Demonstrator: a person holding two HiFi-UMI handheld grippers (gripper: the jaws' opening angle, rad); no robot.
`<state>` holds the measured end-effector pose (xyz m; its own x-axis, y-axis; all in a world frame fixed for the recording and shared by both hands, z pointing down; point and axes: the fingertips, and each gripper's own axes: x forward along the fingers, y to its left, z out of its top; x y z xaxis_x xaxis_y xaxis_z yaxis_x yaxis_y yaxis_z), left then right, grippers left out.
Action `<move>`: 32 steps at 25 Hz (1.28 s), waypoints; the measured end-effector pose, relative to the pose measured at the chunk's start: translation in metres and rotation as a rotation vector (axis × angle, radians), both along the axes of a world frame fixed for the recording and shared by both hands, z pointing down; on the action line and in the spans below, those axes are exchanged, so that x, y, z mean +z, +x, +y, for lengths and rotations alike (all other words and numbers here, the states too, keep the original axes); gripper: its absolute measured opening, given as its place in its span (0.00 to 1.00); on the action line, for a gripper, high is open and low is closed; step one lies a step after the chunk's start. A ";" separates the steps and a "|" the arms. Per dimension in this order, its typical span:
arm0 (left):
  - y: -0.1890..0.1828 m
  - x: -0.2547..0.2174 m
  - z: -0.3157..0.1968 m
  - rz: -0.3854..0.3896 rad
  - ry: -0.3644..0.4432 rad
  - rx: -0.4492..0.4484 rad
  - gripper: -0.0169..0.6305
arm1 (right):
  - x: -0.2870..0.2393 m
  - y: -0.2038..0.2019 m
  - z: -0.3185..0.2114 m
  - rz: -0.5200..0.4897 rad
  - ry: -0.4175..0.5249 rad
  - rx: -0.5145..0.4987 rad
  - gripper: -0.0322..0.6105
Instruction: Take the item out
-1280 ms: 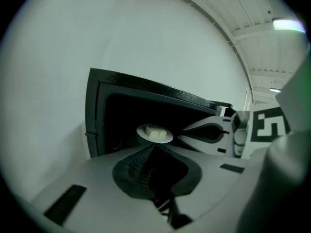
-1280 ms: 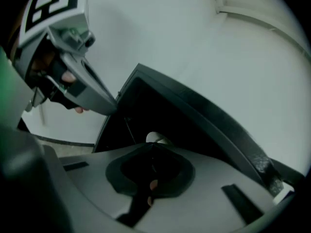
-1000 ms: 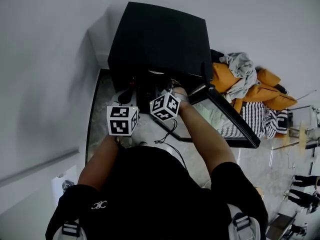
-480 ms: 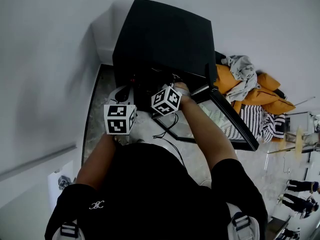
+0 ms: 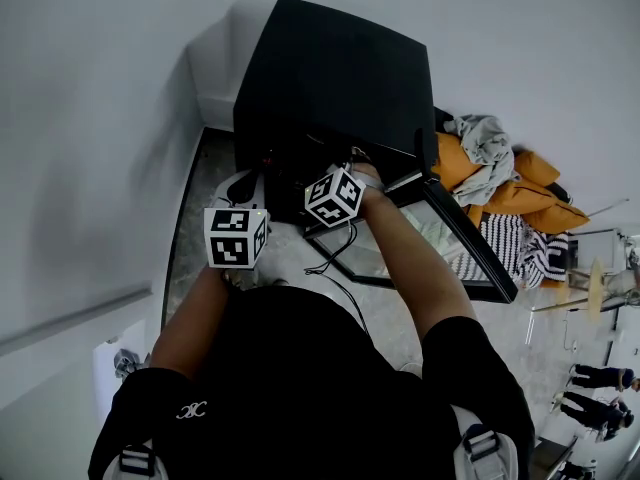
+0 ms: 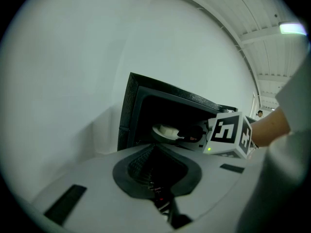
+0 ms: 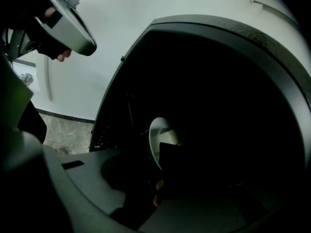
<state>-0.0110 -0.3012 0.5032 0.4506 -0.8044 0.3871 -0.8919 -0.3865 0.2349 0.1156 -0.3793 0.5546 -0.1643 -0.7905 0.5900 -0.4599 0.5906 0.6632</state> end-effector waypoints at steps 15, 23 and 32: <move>-0.013 0.006 0.001 0.008 -0.008 0.000 0.04 | 0.011 -0.002 -0.013 0.196 -0.034 -0.022 0.18; -0.019 0.008 0.003 -0.005 -0.003 0.001 0.04 | 0.019 -0.002 -0.015 0.272 -0.070 -0.036 0.11; -0.024 0.006 0.007 -0.007 -0.001 -0.002 0.04 | 0.017 -0.003 -0.012 0.274 -0.067 -0.036 0.10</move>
